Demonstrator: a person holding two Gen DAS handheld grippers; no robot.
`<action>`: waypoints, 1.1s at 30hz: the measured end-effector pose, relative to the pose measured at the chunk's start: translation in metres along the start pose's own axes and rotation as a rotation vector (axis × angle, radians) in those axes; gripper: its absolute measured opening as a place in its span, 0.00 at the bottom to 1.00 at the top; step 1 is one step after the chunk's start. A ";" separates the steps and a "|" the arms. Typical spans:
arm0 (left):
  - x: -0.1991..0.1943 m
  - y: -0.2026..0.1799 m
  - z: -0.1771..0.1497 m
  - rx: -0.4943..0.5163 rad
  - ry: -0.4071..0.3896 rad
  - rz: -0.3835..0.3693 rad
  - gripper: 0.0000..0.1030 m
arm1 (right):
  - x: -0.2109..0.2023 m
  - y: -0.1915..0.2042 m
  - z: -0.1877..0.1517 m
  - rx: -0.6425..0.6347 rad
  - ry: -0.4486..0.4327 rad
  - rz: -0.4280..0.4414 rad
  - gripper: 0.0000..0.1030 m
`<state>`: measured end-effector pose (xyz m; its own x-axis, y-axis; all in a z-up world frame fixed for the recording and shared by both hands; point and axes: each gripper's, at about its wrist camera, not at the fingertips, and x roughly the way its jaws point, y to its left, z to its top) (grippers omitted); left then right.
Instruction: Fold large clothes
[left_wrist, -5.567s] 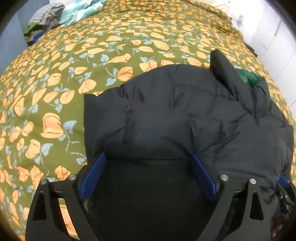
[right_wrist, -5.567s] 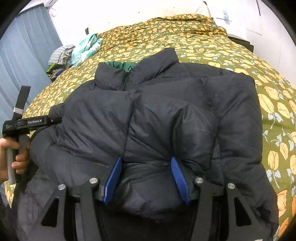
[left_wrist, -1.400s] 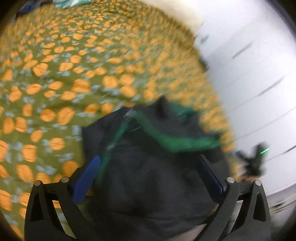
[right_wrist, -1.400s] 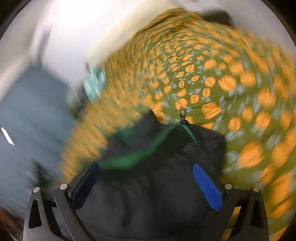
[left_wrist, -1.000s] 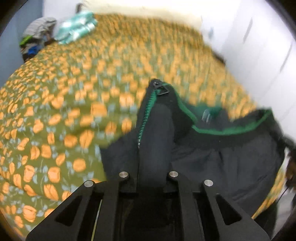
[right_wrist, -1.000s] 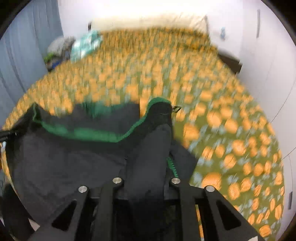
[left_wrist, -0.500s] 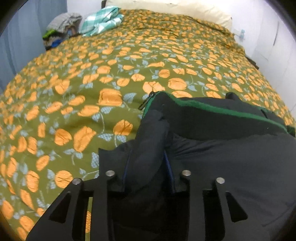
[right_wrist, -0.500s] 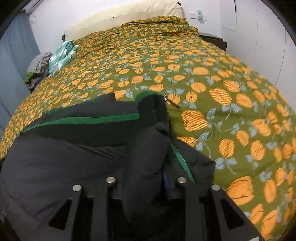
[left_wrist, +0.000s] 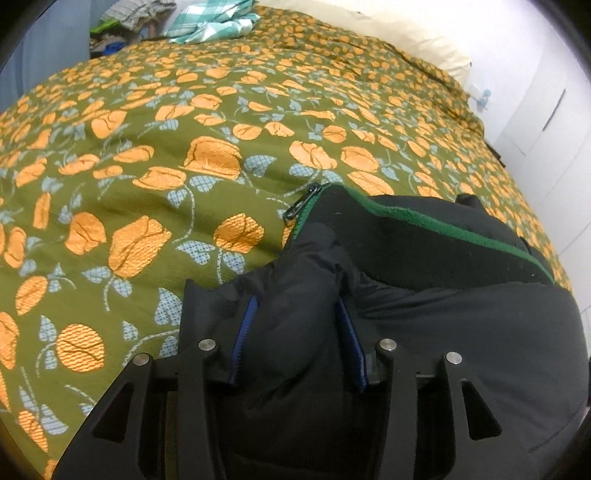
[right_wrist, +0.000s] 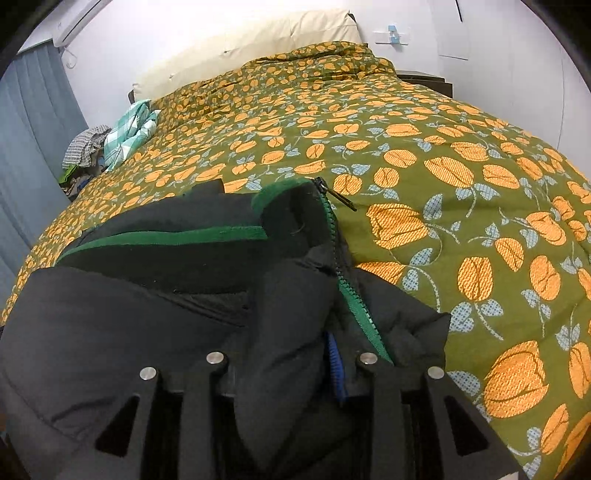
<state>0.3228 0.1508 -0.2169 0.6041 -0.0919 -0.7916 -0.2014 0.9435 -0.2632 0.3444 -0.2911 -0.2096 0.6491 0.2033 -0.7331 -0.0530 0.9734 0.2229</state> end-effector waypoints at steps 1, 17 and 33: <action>0.001 0.001 0.000 -0.006 0.000 -0.008 0.46 | 0.001 0.000 -0.001 0.003 -0.003 0.002 0.32; 0.005 0.009 0.001 -0.033 0.001 -0.049 0.46 | 0.004 -0.006 -0.004 0.022 -0.014 0.020 0.32; -0.031 0.004 0.008 0.018 0.041 0.010 0.65 | -0.033 -0.001 0.014 -0.015 0.018 0.016 0.61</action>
<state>0.3091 0.1604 -0.1893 0.5702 -0.0954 -0.8159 -0.1930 0.9499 -0.2459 0.3335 -0.3000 -0.1765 0.6347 0.2202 -0.7407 -0.0749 0.9716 0.2246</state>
